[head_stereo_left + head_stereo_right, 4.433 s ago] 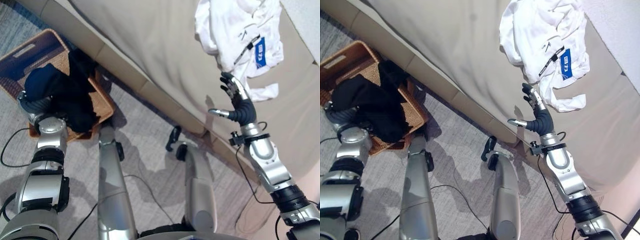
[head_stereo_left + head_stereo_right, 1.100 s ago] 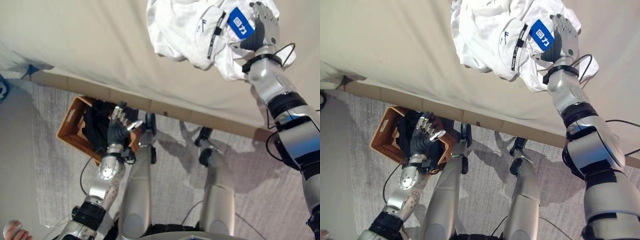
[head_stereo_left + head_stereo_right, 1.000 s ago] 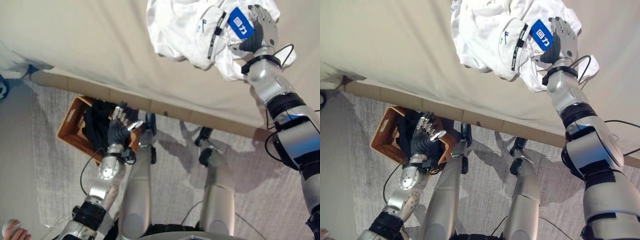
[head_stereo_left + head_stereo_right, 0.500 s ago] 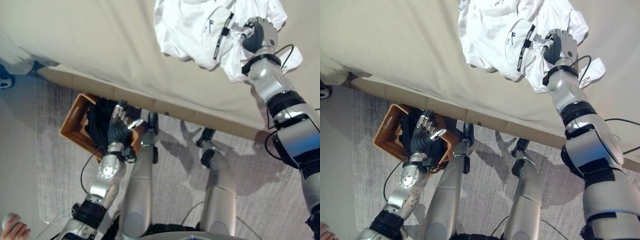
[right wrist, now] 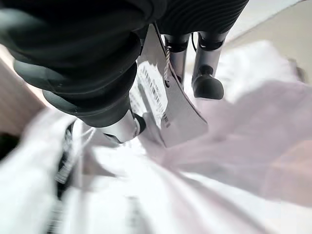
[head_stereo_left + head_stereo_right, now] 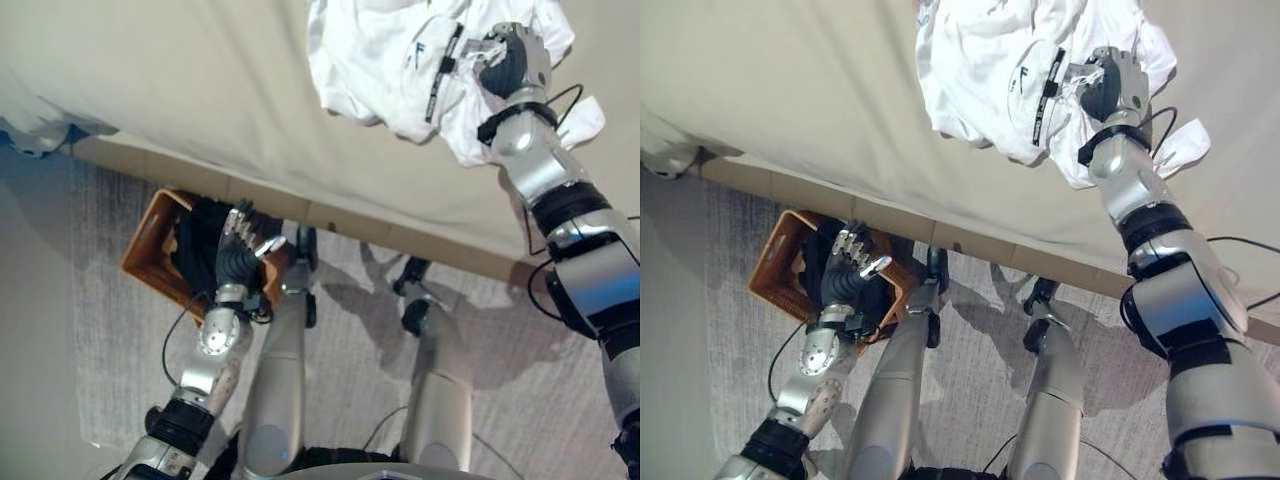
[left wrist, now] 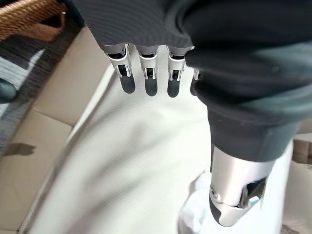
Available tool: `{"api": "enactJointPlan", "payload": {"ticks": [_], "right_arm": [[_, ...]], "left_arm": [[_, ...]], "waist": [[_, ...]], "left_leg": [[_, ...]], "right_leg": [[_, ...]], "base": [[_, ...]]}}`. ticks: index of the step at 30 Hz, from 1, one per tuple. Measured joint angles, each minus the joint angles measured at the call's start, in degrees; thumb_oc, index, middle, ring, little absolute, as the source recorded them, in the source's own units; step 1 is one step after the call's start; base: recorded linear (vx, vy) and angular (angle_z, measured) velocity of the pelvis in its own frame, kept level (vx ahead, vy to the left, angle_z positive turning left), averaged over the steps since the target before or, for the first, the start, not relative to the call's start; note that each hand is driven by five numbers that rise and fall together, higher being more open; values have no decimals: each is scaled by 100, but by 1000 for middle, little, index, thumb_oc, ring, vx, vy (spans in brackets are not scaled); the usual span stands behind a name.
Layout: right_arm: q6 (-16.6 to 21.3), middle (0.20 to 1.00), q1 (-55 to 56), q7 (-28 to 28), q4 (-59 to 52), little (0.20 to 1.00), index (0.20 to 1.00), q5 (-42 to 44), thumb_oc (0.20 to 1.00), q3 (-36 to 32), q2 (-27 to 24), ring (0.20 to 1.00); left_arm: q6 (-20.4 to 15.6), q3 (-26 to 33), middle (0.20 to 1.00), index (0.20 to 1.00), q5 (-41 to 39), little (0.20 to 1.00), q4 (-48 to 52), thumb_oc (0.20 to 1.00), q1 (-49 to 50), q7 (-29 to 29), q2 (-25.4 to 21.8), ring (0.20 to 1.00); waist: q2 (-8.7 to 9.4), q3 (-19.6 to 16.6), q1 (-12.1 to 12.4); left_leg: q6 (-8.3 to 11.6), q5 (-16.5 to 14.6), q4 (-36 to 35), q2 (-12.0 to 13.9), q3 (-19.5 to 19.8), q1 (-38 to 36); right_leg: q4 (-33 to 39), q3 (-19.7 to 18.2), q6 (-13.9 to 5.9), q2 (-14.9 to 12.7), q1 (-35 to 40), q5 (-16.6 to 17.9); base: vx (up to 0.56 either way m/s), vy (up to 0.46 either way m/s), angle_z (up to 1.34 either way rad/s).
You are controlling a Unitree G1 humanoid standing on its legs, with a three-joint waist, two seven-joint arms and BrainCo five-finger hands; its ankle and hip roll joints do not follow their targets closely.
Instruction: Pick up clothes into the bucket
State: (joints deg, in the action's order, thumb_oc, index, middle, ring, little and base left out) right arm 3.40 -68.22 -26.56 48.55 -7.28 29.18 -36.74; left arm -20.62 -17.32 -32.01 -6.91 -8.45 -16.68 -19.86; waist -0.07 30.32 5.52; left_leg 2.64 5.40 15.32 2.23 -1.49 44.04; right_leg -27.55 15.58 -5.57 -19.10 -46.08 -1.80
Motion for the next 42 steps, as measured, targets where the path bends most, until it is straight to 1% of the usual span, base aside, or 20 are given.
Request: {"api": "enactJointPlan", "payload": {"ticks": [3,4,5,8,10,12,15,20,21,25,27,28,30,31,33,35,37,39,41,42], "right_arm": [[73,200,469,-10,-554,200,200,29,200,-282,-29,200],[110,200,921,4,-1067,200,200,131,200,-550,-31,200],[151,200,1125,0,-1220,200,200,142,200,-629,-11,200],[229,200,1829,22,-1623,200,200,241,200,-799,-12,200],[343,200,2381,70,-2108,200,200,384,200,-1181,23,200],[418,200,2614,113,-2207,200,200,498,200,-1310,24,200],[484,200,2974,168,-2516,200,200,626,200,-1611,3,200],[552,200,3529,428,-3304,200,200,674,200,-2065,-120,200],[570,200,3570,469,-3339,200,200,673,200,-2076,-162,200],[716,200,3700,644,-3386,200,200,727,200,-2295,-249,200],[730,200,3741,754,-3557,200,200,826,200,-2353,-248,200],[770,200,3802,811,-3742,200,200,847,200,-2382,-255,200],[764,200,3798,905,-3952,200,200,844,200,-2388,-331,200],[783,200,3802,926,-4028,200,200,847,200,-2388,-335,200],[782,200,3792,962,-4130,200,200,850,200,-2388,-414,200],[795,200,3722,1051,-4342,200,200,928,200,-2386,-571,200],[806,200,3512,1136,-4366,200,200,1048,200,-2307,-701,200],[809,200,3306,1188,-4366,200,200,1139,200,-2222,-772,200],[835,200,3077,1245,-4364,200,200,1266,200,-2078,-1033,200],[873,200,2944,1272,-4359,200,200,1377,200,-1964,-1198,200]], "left_arm": [[11,22,1000,1000,-1,1000,-126,1000,-91,-20,37,1000],[12,64,1000,1000,0,1000,-154,1000,-71,-20,68,1000],[13,71,1000,1000,-1,1000,-188,1000,-59,-30,78,1000],[11,72,1000,1000,3,1000,-331,1000,-17,1,89,1000],[14,139,1000,1000,15,1000,-358,1000,32,47,99,1000],[15,230,1000,1000,32,1000,-371,1000,133,105,90,1000],[22,337,1000,1000,146,1000,-576,1000,230,182,101,1000],[111,767,1000,1000,201,1000,-738,1000,595,451,124,1000],[116,785,1000,1000,201,1000,-746,1000,661,470,114,1000],[152,756,1000,1000,209,1000,-800,1000,895,707,93,1000],[189,768,1000,1000,210,1000,-804,1000,912,782,97,1000],[239,766,1000,1000,210,1000,-802,1000,978,838,95,1000],[287,779,1000,1000,210,1000,-804,1000,1038,895,112,1000],[296,771,1000,1000,212,1000,-808,1000,1136,930,113,1000],[345,764,1000,1000,224,1000,-820,1000,1208,943,128,1000],[409,745,1000,1000,438,1000,-832,1000,1218,959,133,1000],[473,732,1000,1000,449,1000,-844,1000,1238,959,128,1000],[526,729,1000,1000,579,1000,-859,1000,1226,958,113,1000],[554,676,1000,1000,805,1000,-866,1000,1197,971,110,1000],[578,609,1000,1000,972,1000,-867,1000,1156,988,65,1000]], "waist": [[6,-3,-67],[11,-3,-135],[13,-4,-122],[22,-6,-213],[43,-5,-217],[81,-15,-306],[90,-15,-319],[210,-106,-329],[225,-167,-322],[352,-675,-329],[350,-700,-316],[347,-904,-323],[357,-1005,-317],[395,-1205,-331],[400,-1393,-330],[438,-1516,-373],[457,-1703,-431],[477,-1758,-481],[489,-1897,-501],[511,-1993,-600]], "left_leg": [[-13,17,-89,-1,-7,-229],[-13,17,-140,9,-8,-385],[-27,29,-175,7,4,-491],[-28,26,-398,28,-33,-1071],[-31,31,-583,65,-61,-1451],[-31,30,-685,98,-110,-1788],[-29,31,-874,167,-188,-2297],[31,-14,-1175,265,-291,-3159],[33,-15,-1199,265,-300,-3217],[55,-30,-1332,256,-300,-3456],[55,-29,-1436,256,-313,-3657],[61,-35,-1492,255,-322,-3699],[61,-31,-1626,256,-380,-3980],[88,-54,-1676,261,-438,-4050],[113,-70,-1716,268,-466,-4095],[116,-73,-1814,274,-502,-4354],[121,-75,-1878,291,-579,-4397],[121,-75,-1898,302,-617,-4480],[123,-76,-1941,310,-643,-4552],[123,-76,-1958,319,-664,-4585]], "right_leg": [[56,22,1,4,202,8],[118,51,-4,20,385,10],[158,71,-14,23,505,18],[393,76,-52,84,1063,38],[601,109,-111,150,1439,78],[796,110,-135,209,1788,110],[1120,101,-169,330,2318,224],[1607,124,-217,500,3213,268],[1629,127,-221,506,3267,271],[1953,208,-271,544,3604,349],[2128,223,-282,583,3838,415],[2267,227,-302,603,3916,452],[2514,225,-323,647,4219,538],[2602,206,-338,662,4280,549],[2706,200,-346,693,4337,590],[2941,177,-348,734,4627,670],[3024,131,-348,777,4648,709],[3080,86,-343,797,4709,740],[3163,66,-352,814,4788,765],[3187,53,-353,829,4812,768]], "base": [[-10,-17,1],[20,-47,2],[14,-31,2],[47,-52,-6],[40,-29,-9],[78,-37,-14],[92,-33,-17],[139,-30,-9],[129,-31,-2],[116,-33,2],[95,-11,0],[104,-10,-3],[118,-9,-10],[100,-1,-12],[86,-2,-10],[78,-5,-11],[64,3,-12],[42,1,-16],[47,4,-9],[52,4,-2]]}}
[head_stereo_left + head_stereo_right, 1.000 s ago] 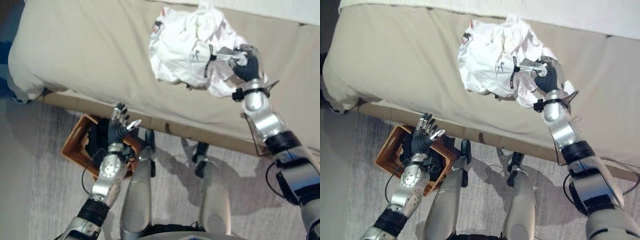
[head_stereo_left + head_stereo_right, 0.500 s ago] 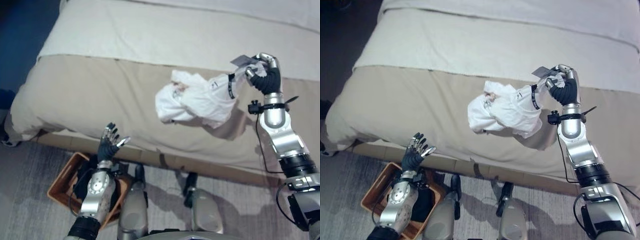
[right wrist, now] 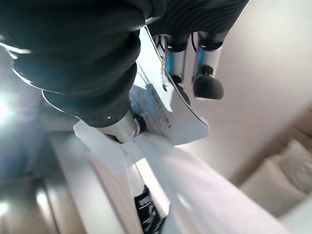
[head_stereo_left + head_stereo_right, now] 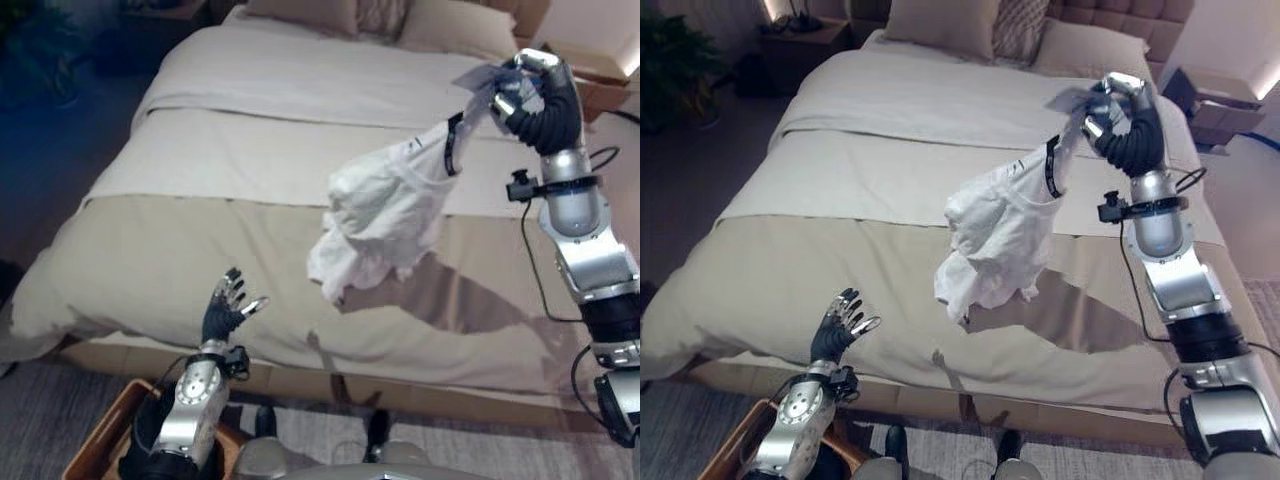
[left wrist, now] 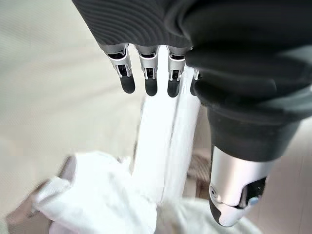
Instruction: Pick up clothes into the bucket
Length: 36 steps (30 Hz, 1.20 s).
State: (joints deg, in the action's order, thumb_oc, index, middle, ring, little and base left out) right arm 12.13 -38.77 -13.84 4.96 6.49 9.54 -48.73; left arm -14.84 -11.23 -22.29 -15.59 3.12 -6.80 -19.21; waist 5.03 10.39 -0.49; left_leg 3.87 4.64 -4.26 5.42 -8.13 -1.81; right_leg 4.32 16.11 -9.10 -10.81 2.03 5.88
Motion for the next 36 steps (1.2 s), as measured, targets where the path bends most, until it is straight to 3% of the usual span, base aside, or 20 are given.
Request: {"api": "enactJointPlan", "payload": {"ticks": [5,11,25,28,32,36], "right_arm": [[88,200,-898,219,-3,200,200,416,200,609,-417,200],[179,200,-1297,371,7,200,200,1030,200,906,-500,200],[255,200,-2369,487,536,200,200,1846,200,1732,-678,200],[258,200,-2557,487,555,200,200,2001,200,1857,-672,200],[262,200,-2721,529,661,200,200,2154,200,2035,-415,200],[261,200,-2906,602,779,200,200,2192,200,2330,-175,200]], "left_arm": [[51,-305,1000,1000,488,1000,-177,1000,-580,12,-208,1000],[52,-638,1000,1000,594,1000,-175,1000,-1256,-53,-228,1000],[49,-1359,1000,1000,746,1000,-241,1000,-2812,-281,27,1000],[56,-1594,1000,1000,28,1000,-382,1000,-2887,-74,210,1000],[483,-2045,1000,1000,-2100,1000,-648,1000,-2953,1113,223,1000],[805,-2709,1000,1000,-2601,1000,-847,1000,-3058,1772,118,1000]], "waist": [[21,-163,-61],[78,-369,-316],[20,-506,-514],[-12,-526,-538],[-54,-565,-680],[-111,-609,-827]], "left_leg": [[17,-11,-54,59,-134,-197],[32,-20,-65,63,-196,-299],[31,-19,-59,64,-255,-365],[31,-19,-61,61,-255,-365],[32,-19,-67,60,-268,-393],[37,-25,-69,60,-286,-450]], "right_leg": [[4,-134,0,62,80,1],[33,-153,-1,67,164,1],[43,-209,10,74,190,20],[43,-205,10,70,192,20],[70,-209,8,71,226,22],[75,-250,5,71,271,23]], "base": [[57,4,-15],[23,2,-3],[11,1,-3],[0,0,0],[43,9,0],[7,1,-1]]}}
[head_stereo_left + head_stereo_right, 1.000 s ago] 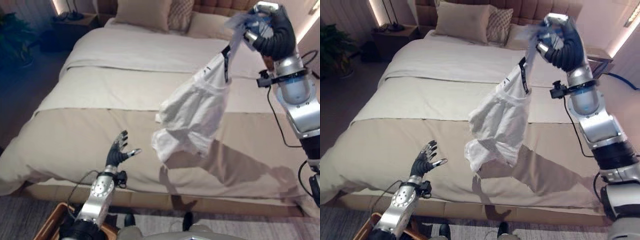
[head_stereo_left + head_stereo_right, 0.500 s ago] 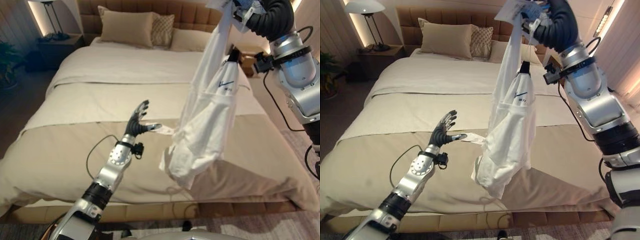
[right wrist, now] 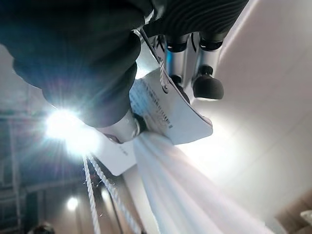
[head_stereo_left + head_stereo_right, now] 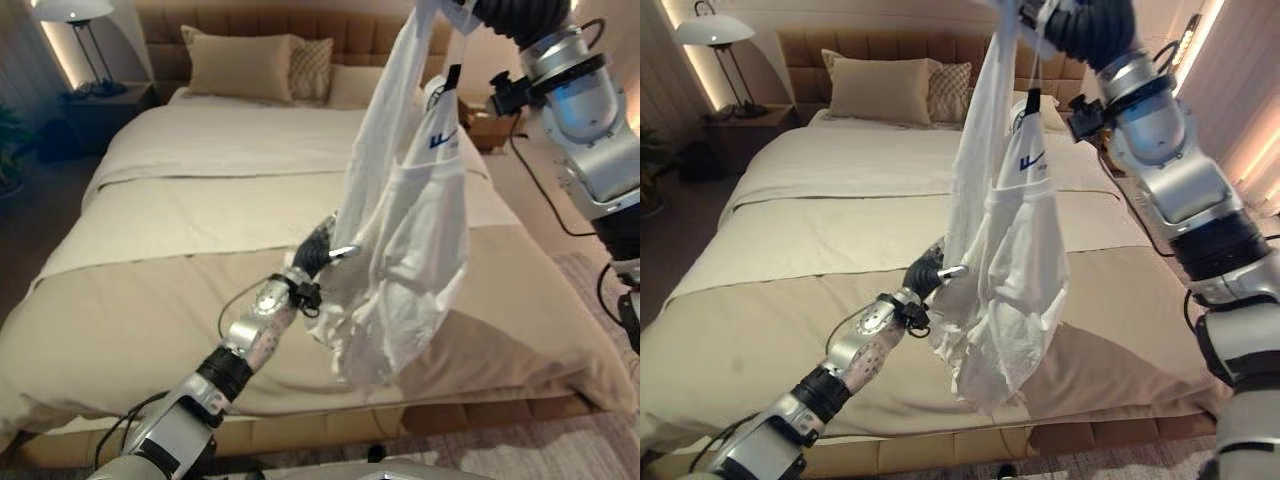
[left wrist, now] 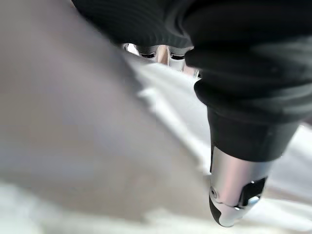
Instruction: Pick up clothes into the bucket
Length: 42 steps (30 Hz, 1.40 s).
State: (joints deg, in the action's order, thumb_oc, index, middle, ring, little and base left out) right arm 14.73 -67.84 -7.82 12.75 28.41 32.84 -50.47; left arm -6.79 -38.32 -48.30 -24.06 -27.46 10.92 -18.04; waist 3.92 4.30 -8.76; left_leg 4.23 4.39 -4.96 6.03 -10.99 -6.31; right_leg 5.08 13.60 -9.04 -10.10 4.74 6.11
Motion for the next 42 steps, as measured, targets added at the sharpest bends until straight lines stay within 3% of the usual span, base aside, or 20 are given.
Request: {"api": "enactJointPlan", "payload": {"ticks": [4,10,19,20,22,29,41,42], "right_arm": [[0,200,-67,67,207,200,200,0,200,171,33,200],[-1,200,-69,110,238,200,200,0,200,174,193,200],[1,200,-70,133,234,200,200,0,200,173,264,200],[1,200,-70,142,234,200,200,-1,200,173,264,200],[1,200,-70,145,234,200,200,-1,200,173,264,200],[1,200,-70,144,229,200,200,-18,200,169,263,200],[0,200,-37,141,261,200,200,-21,200,90,244,200],[0,316,-28,140,280,316,316,-21,316,66,241,316]], "left_arm": [[147,-308,1000,1000,2,1000,-150,1000,-140,374,44,1000],[285,-381,1000,1000,-156,1000,-449,1000,-276,556,397,1000],[379,-521,1000,1000,-437,1000,-463,1000,-566,763,785,1000],[377,-521,834,834,-440,834,-463,834,-566,762,831,834],[368,-520,200,200,-450,200,-462,200,-566,751,869,200],[262,-168,200,200,-798,200,-521,200,-513,522,1165,200],[222,118,200,200,-1383,200,-135,200,-252,397,1034,200],[202,138,200,200,-1387,200,-86,200,-216,393,1013,200]], "waist": [[-19,-42,-16],[-26,-125,-148],[-21,-194,-159],[-20,-196,-159],[-20,-197,-157],[-6,-205,-142],[-6,-199,-123],[-6,-199,-120]], "left_leg": [[1,-1,-1,2,-4,-1],[17,-12,-2,3,-34,5],[22,-16,-2,3,-81,6],[22,-16,-2,3,-83,10],[22,-16,-2,3,-82,18],[22,-16,-2,3,-63,58],[20,-15,-1,5,-17,74],[20,-15,-1,5,-14,74]], "right_leg": [[0,-27,0,1,-11,0],[-1,-47,0,3,-43,0],[-1,-64,-2,3,-64,1],[-1,-65,-2,4,-69,0],[-2,-68,-2,3,-77,1],[-3,-54,-8,3,-99,4],[1,-15,-10,3,-90,3],[1,-12,-10,3,-89,3]], "base": [[0,0,0],[2,0,-2],[-1,1,-1],[0,0,0],[0,0,0],[0,0,0],[0,0,0],[-4,-2,4]]}}
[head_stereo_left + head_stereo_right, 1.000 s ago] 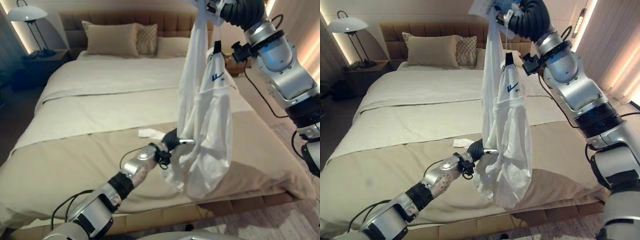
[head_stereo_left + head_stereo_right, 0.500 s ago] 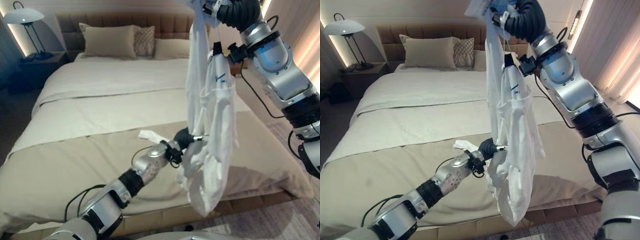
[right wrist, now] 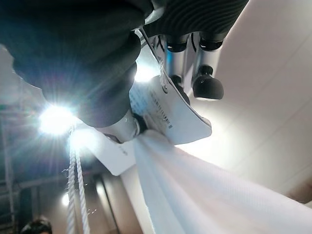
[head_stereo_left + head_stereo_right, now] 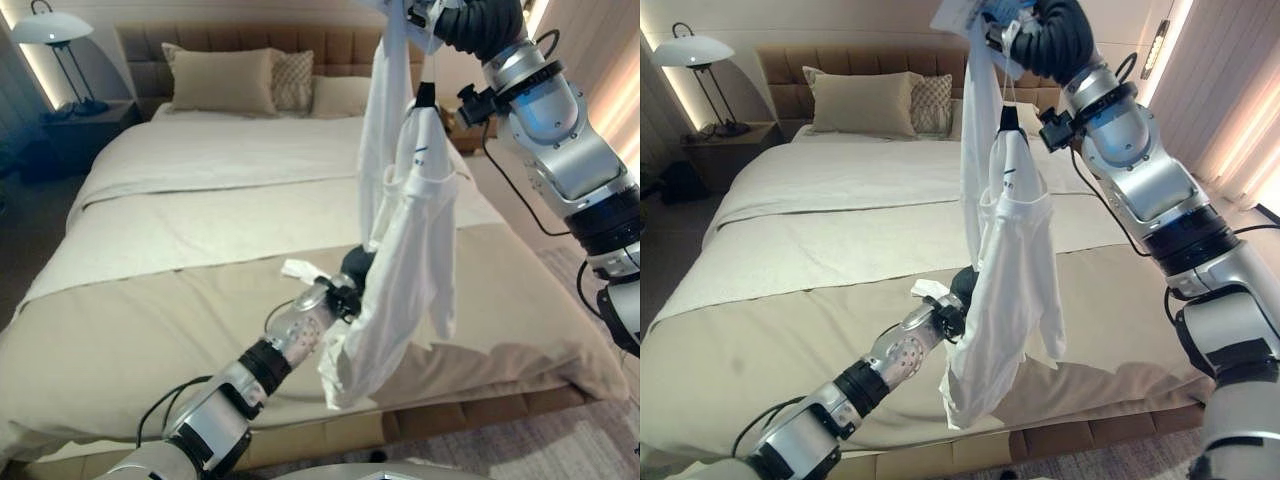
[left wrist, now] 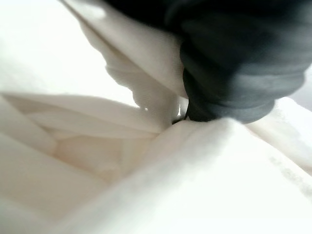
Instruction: Pick up clothes into the bucket
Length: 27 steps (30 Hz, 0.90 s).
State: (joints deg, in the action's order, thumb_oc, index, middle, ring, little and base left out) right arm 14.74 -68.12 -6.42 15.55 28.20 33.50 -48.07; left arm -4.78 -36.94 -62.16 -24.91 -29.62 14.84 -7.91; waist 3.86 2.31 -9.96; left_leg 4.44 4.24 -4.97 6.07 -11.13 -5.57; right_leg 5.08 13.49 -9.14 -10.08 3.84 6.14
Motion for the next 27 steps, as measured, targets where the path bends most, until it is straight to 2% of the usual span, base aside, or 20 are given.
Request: {"api": "enactJointPlan", "payload": {"ticks": [1,2,7,11,15,20,22,27], "right_arm": [[-3,909,31,-2,68,909,909,-6,909,-81,-1,909],[-4,1000,137,-27,78,1000,1000,-7,1000,-265,-9,1000],[-50,1000,606,-98,74,1000,1000,-280,1000,-738,-126,1000],[-217,1000,1323,-162,81,1000,1000,-456,1000,-1128,-244,1000],[-366,1000,1627,-143,67,1000,1000,-498,1000,-1187,-232,1000],[-424,1000,2380,-14,-113,1000,1000,-614,1000,-1783,-157,1000],[-491,1000,2531,26,-117,1000,1000,-632,1000,-1863,-141,1000],[-517,1000,3034,138,-363,1000,1000,-764,1000,-2198,247,1000]], "left_arm": [[-62,19,200,200,-10,200,94,200,68,-48,-58,200],[-118,45,200,200,-14,200,227,200,153,-91,-88,200],[-242,470,200,200,-44,200,1165,200,575,-388,-483,200],[-538,1185,200,200,145,200,1811,200,912,-705,-917,200],[-621,1791,200,200,455,200,1895,200,1197,-925,-1196,200],[-688,3081,200,200,969,200,1907,200,1970,-1421,-1378,200],[-744,3299,200,200,986,200,1907,200,1997,-1556,-1445,200],[-891,3883,200,200,1681,200,1908,200,2000,-1869,-1709,200]], "waist": [[-6,4,24],[0,7,21],[-32,48,218],[-73,171,370],[-118,231,475],[-162,331,596],[-171,363,630],[-197,430,699]], "left_leg": [[-1,0,0,-1,13,3],[-1,0,0,0,17,4],[-3,1,1,-1,47,10],[-3,1,0,-1,115,-16],[-3,0,0,-1,129,-4],[-4,1,1,-1,152,1],[-4,1,1,-1,168,2],[-3,1,0,-1,195,-9]], "right_leg": [[0,16,-1,-3,8,-1],[1,20,-3,-3,7,-3],[2,61,-4,-5,23,-3],[4,128,-31,-6,96,-26],[4,137,-34,-8,93,-29],[5,160,-26,-10,106,-23],[5,175,-25,-7,114,-22],[7,227,-30,-12,156,-26]], "base": [[-8,-5,4],[-10,-5,4],[-4,0,2],[-3,0,8],[0,2,1],[5,1,1],[1,4,4],[2,4,4]]}}
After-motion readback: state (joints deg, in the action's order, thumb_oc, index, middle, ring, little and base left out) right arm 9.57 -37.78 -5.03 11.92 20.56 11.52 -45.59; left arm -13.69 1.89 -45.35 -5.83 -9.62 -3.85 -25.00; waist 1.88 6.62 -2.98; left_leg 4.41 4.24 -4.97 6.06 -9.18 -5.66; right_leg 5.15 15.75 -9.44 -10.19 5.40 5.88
